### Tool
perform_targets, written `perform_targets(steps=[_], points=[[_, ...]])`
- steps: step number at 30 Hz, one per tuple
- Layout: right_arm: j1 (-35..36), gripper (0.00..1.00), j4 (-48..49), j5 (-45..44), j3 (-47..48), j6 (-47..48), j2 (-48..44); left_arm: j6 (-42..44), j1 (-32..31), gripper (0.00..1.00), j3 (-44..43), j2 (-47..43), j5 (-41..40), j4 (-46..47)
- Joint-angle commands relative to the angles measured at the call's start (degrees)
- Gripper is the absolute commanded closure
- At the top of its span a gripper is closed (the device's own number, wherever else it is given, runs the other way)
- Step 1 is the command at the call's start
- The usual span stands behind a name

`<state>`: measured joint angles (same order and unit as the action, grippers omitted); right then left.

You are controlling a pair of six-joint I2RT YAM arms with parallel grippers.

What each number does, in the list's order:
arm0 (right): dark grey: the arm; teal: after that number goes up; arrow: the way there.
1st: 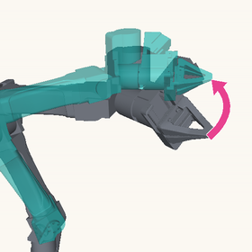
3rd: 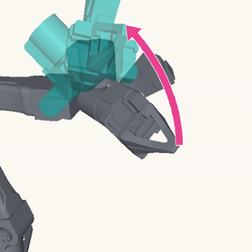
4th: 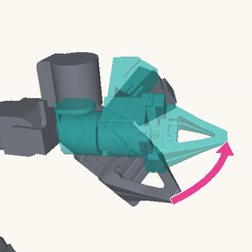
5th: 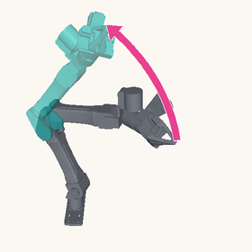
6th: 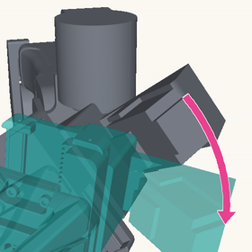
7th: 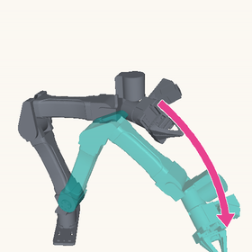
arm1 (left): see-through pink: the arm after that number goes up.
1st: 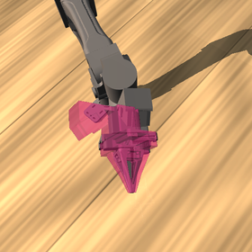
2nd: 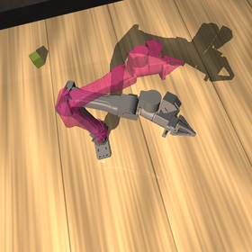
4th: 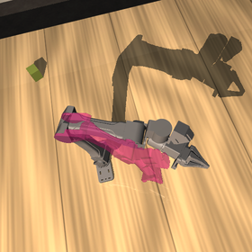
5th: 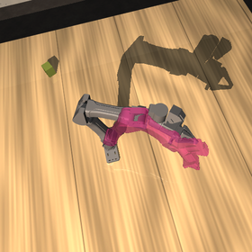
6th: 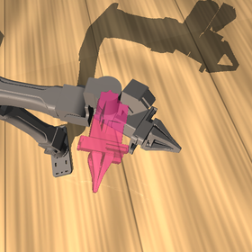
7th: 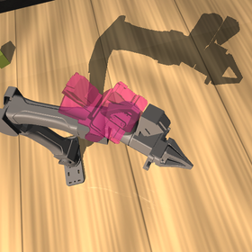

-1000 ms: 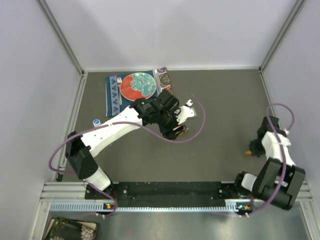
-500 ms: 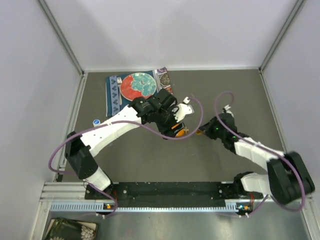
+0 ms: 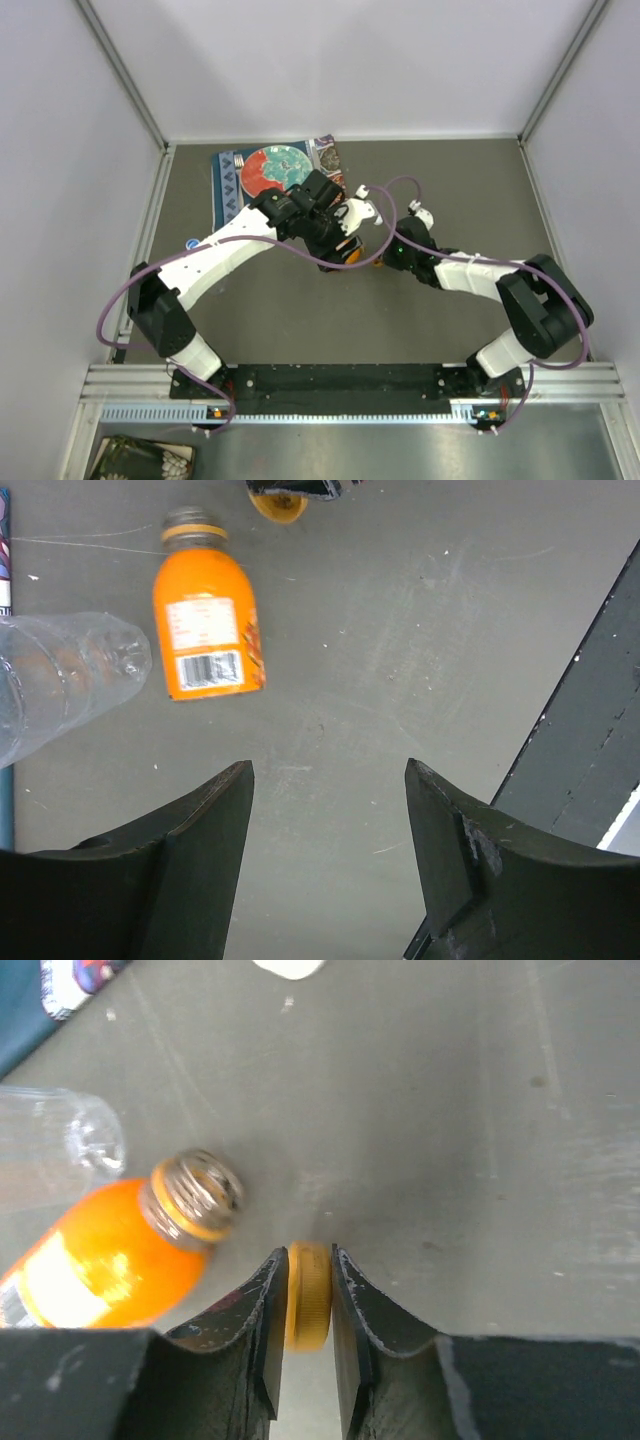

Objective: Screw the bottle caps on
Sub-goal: Pick up the bottle cap from the center of the board.

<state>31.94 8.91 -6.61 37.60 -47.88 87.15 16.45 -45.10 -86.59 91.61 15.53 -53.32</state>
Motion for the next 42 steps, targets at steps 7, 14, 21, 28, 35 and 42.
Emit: perform_targets(steps=[7,14,21,28,35,42], points=[[0.7,0.61,-13.5,-7.4,1.8,3.2,-2.3,-0.3,0.0,0.32,1.0,-1.3,-0.6,0.9],[0.6,0.52,-16.0,-10.0,2.0,3.7,-9.4,-0.5,0.0,0.31,2.2,-1.2,0.2,2.4],[-3.4,0.48,-27.3,-15.4,5.3,3.0,-28.5,-1.8,-0.2,0.32,-2.8,6.3,1.7,3.8],[-11.9,0.48,-35.1,-14.9,6.9,6.1,-40.1,-3.1,-3.5,0.33,-13.8,18.3,0.5,5.9],[-12.1,0.48,-35.2,-18.9,7.0,8.4,-47.1,-2.6,-5.4,0.34,-23.8,29.7,-1.2,8.1],[-12.0,0.47,-35.2,-18.5,5.6,7.2,-50.4,-1.7,-6.0,0.37,-25.1,35.4,-3.7,11.7]])
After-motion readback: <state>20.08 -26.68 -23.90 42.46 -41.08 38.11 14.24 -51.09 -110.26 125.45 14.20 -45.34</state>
